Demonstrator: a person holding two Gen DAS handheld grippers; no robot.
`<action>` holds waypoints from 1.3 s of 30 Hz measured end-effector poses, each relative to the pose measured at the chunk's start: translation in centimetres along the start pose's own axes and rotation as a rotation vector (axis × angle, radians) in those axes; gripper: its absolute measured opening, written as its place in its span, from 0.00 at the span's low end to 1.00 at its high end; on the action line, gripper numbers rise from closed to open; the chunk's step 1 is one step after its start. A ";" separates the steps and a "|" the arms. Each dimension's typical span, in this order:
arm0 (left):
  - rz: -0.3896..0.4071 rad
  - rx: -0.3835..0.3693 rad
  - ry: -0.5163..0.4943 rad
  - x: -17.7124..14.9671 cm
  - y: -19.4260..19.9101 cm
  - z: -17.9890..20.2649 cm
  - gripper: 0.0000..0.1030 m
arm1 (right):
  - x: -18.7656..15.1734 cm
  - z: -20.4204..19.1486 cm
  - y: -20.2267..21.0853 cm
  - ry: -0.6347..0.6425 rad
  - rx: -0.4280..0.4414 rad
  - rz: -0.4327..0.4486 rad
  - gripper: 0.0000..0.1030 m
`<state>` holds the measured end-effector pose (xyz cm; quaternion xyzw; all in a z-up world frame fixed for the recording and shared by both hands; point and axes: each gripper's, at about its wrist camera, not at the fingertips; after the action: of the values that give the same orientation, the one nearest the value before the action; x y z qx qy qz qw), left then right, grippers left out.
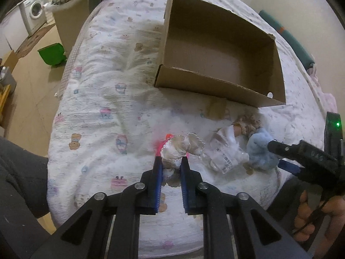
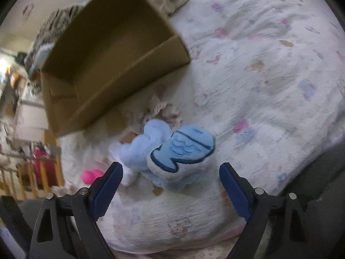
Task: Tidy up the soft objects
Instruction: 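Grasp the white lace scrunchie with left tool while right tool grasps the blue plush, then carry scrunchie and blue plush into the box and open both tools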
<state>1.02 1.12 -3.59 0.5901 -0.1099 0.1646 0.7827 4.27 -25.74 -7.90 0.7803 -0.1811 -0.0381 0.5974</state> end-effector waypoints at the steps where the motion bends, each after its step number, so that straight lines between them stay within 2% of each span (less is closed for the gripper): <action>1: 0.000 0.000 -0.003 0.0 0.0 0.1 0.14 | 0.1 -0.4 -0.2 0.021 -0.021 0.008 0.87; 2: 0.004 0.003 -0.009 0.0 0.0 0.2 0.14 | 0.1 -0.7 -0.4 0.035 -0.028 0.008 0.79; 3: 0.005 0.005 -0.015 -0.1 0.0 0.3 0.14 | 0.1 -0.9 -0.6 0.042 -0.030 0.007 0.75; 5: 0.009 0.009 -0.027 -0.1 -0.1 0.6 0.14 | 0.1 -1.0 -0.9 0.051 -0.029 0.005 0.51; 7: 0.015 0.013 -0.037 -0.1 0.0 0.8 0.14 | -0.1 -1.0 -1.0 0.052 -0.023 0.000 0.36; 10: 0.019 0.019 -0.042 -0.1 0.0 0.9 0.14 | -0.5 -0.8 -0.1 0.061 -0.002 0.022 0.27; 15: 0.034 0.027 -0.024 0.1 0.4 0.4 0.14 | -1.0 -1.5 2.5 0.102 0.050 0.071 0.24; 18: 0.045 0.037 -0.020 0.3 1.2 0.3 0.14 | -1.2 -2.1 4.9 0.143 0.081 0.131 0.24; 22: 0.085 0.037 -0.034 1.3 3.0 0.9 0.14 | -1.0 -2.2 8.7 0.183 0.147 0.238 0.24; 27: 0.157 0.030 -0.057 3.6 5.9 1.7 0.14 | 0.6 -2.2 11.9 0.166 0.234 0.306 0.24; 32: 0.205 0.032 -0.075 6.4 7.4 2.3 0.14 | 2.4 -3.3 13.0 0.175 0.260 0.339 0.24; 39: 0.218 0.039 -0.107 9.7 6.7 3.4 0.14 | 4.3 -4.6 13.6 0.199 0.254 0.363 0.24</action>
<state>7.39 0.80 6.86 0.5979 -0.2118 0.2189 0.7415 6.30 -25.89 6.90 0.8038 -0.2620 0.1700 0.5063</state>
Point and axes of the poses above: each gripper's, at about its wrist camera, not at the fingertips, and y roughly against the way its jaws point, z to its right, x to its top, and after that the axes turned 5 degrees about -x, right-handed
